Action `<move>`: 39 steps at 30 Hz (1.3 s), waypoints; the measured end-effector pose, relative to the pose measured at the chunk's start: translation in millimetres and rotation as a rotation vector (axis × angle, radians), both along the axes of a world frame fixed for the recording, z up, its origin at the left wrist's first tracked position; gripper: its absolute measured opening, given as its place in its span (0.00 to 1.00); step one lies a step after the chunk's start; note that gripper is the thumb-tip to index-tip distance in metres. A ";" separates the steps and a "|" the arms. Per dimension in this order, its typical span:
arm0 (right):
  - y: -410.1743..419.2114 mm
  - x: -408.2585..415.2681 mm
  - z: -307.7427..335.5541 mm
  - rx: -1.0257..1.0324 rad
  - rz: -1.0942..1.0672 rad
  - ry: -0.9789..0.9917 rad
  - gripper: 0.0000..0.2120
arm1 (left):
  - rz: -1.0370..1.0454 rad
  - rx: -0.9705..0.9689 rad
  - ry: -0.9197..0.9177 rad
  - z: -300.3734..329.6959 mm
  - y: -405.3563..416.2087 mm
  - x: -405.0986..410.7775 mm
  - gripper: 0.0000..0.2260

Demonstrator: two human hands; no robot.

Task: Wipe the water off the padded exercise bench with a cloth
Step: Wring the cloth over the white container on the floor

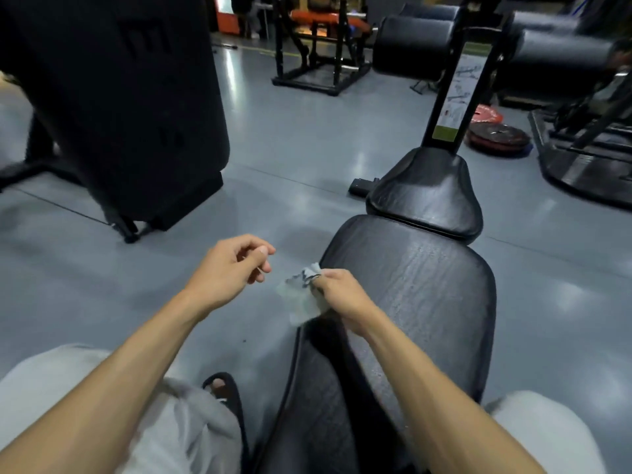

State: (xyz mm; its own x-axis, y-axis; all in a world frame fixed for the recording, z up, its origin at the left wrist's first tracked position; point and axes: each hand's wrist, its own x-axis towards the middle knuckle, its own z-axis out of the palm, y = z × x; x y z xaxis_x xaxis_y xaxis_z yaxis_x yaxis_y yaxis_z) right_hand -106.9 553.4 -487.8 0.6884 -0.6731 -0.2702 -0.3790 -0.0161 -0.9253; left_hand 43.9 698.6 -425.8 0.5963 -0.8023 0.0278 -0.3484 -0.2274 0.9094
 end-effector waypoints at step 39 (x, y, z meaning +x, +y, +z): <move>259.3 374.9 230.2 0.203 0.762 0.330 0.03 | 1.136 0.092 0.403 140.6 257.3 183.6 0.12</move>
